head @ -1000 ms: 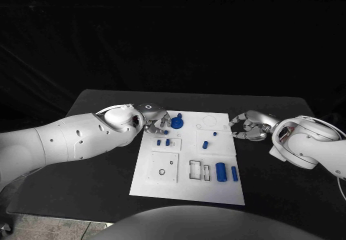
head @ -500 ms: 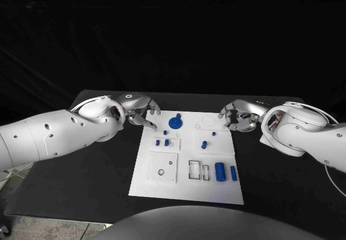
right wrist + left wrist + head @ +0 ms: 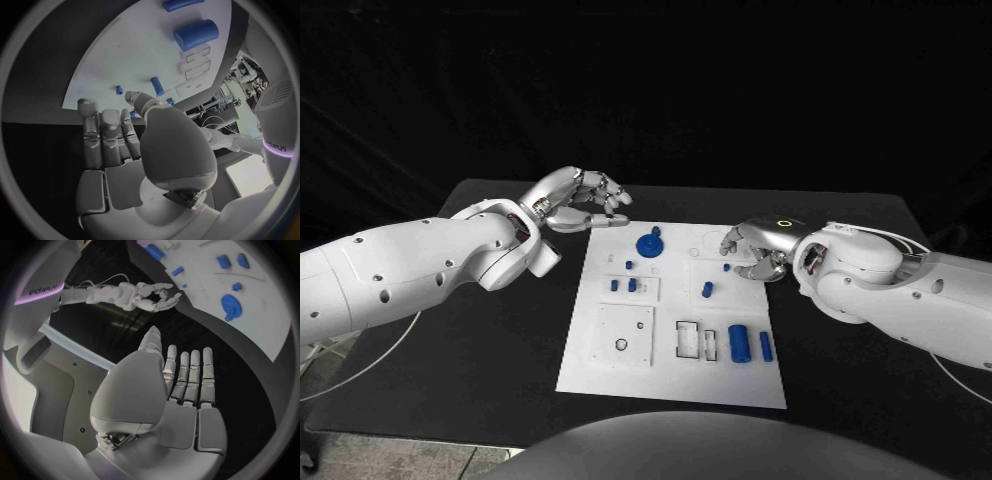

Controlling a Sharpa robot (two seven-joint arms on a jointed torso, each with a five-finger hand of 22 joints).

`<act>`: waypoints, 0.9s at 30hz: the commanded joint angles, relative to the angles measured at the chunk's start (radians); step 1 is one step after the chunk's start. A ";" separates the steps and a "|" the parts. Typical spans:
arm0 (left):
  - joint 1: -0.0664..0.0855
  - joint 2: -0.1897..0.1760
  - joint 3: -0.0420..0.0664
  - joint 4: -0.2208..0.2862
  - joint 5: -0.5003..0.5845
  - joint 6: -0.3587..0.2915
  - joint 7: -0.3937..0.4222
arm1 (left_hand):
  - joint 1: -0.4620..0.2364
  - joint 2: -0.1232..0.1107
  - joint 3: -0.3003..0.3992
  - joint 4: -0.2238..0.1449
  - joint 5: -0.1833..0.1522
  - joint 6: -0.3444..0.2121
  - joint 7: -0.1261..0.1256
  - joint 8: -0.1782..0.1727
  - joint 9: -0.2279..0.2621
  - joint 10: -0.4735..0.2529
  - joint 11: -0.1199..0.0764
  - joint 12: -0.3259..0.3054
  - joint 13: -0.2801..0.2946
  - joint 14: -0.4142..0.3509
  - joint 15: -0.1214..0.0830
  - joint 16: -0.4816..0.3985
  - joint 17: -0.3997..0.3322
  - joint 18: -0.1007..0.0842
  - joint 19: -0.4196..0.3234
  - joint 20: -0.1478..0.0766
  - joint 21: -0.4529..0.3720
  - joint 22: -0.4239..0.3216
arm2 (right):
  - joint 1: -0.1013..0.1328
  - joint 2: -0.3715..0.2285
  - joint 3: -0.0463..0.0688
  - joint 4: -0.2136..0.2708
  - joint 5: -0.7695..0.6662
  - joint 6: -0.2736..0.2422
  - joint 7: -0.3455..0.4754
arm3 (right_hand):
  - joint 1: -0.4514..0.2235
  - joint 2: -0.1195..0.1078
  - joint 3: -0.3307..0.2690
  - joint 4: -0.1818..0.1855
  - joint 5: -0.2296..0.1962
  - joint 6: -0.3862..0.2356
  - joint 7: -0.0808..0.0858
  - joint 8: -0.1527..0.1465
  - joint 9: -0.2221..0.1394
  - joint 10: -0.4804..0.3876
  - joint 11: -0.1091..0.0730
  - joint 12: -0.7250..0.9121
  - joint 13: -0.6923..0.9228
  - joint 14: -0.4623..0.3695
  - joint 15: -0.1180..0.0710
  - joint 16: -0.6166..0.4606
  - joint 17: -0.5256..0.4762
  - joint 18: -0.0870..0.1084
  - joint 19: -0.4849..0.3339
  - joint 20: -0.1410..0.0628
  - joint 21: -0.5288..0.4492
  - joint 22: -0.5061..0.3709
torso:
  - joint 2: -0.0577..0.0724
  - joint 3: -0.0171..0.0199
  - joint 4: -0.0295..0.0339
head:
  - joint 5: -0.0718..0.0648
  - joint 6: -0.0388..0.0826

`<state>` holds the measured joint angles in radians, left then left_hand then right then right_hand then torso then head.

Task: Assemble the parts on the task board

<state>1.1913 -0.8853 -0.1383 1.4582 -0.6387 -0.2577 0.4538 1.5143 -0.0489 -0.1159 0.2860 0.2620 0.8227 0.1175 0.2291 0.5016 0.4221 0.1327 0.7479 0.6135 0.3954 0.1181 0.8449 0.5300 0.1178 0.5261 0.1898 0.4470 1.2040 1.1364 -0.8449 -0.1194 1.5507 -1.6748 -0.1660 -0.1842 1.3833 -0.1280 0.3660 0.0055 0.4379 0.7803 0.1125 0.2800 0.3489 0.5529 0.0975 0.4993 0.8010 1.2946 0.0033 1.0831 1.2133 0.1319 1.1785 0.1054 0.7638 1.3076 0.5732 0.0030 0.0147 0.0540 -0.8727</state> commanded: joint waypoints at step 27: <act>-0.004 -0.019 -0.010 0.057 0.421 0.120 0.124 | 0.078 0.065 -0.043 -0.008 0.055 -0.066 0.009 0.058 -0.057 -0.038 0.016 0.056 -0.079 0.038 0.013 0.037 -0.048 0.018 0.081 0.038 -0.066 -0.045 | -0.054 0.088 0.001 -0.144 -0.116 -0.071 0.089 | -0.028 0.036 0.018 -0.014 -0.002 0.140 0.004 -0.034 -0.003 0.167 -0.009 -0.006 -0.171 0.030 -0.007 0.074 -0.009 0.007 0.053 -0.003 0.071 0.080 | 0.001 0.0027 -0.0023 | 0.011 0.000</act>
<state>1.1869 -0.9052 -0.1484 1.5124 -0.2345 -0.1591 0.5657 1.5802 0.0170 -0.1540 0.2779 0.3128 0.7623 0.1281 0.2809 0.4452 0.3888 0.1451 0.7985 0.5348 0.4263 0.1304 0.8770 0.4824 0.1175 0.5991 0.2303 0.3870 1.1602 1.0832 -0.7587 -0.1187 1.4083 -1.7865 -0.2060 -0.1243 1.3542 -0.0987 0.3852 -0.0137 0.4378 0.9190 0.1170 0.2440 0.3451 0.7181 0.0890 0.4918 0.6305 1.3206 -0.0041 1.1572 1.2028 0.1318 1.2275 0.1036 0.8348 1.3074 0.5738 0.0059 0.0128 0.0635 -0.8727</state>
